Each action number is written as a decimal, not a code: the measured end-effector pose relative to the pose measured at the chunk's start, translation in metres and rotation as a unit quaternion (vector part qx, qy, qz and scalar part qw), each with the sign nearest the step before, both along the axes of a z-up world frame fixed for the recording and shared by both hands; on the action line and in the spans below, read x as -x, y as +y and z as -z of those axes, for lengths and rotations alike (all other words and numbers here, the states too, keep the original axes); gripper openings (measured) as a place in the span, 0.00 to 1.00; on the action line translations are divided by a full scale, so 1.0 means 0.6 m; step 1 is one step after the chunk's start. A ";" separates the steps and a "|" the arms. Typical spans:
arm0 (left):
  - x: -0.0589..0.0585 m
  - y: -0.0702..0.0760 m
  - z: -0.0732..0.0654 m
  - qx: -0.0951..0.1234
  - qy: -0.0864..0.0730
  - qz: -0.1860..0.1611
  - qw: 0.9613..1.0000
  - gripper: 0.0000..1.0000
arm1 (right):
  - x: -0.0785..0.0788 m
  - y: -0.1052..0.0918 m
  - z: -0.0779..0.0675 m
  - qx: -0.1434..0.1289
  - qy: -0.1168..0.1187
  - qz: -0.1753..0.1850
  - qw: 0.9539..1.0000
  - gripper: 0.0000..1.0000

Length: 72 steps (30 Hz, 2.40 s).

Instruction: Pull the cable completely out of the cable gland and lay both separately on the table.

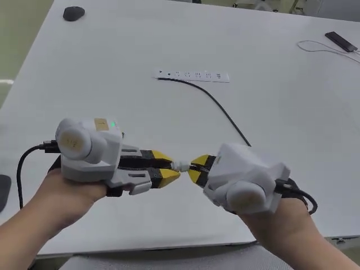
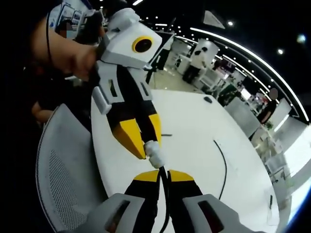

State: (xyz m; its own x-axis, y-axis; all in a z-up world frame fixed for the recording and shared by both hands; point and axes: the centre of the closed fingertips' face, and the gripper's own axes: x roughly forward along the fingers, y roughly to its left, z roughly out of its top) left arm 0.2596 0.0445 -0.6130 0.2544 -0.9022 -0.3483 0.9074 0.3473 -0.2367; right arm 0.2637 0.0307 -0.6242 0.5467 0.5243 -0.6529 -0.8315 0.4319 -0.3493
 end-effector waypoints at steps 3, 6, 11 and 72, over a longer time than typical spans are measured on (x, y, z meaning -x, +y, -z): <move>0.001 -0.001 0.000 -0.002 -0.007 -0.002 1.000 0.15 | 0.000 -0.002 0.001 -0.006 0.005 0.007 1.000 0.00; 0.000 -0.002 -0.002 0.000 -0.009 -0.004 1.000 0.15 | -0.003 -0.004 0.000 -0.014 0.007 0.016 1.000 0.00; 0.000 -0.003 -0.002 -0.003 -0.012 -0.003 1.000 0.15 | -0.004 -0.010 0.004 -0.015 0.009 0.024 1.000 0.00; -0.014 -0.002 -0.018 0.006 -0.015 -0.024 1.000 0.15 | -0.022 -0.171 0.098 -0.138 0.135 0.238 0.952 0.01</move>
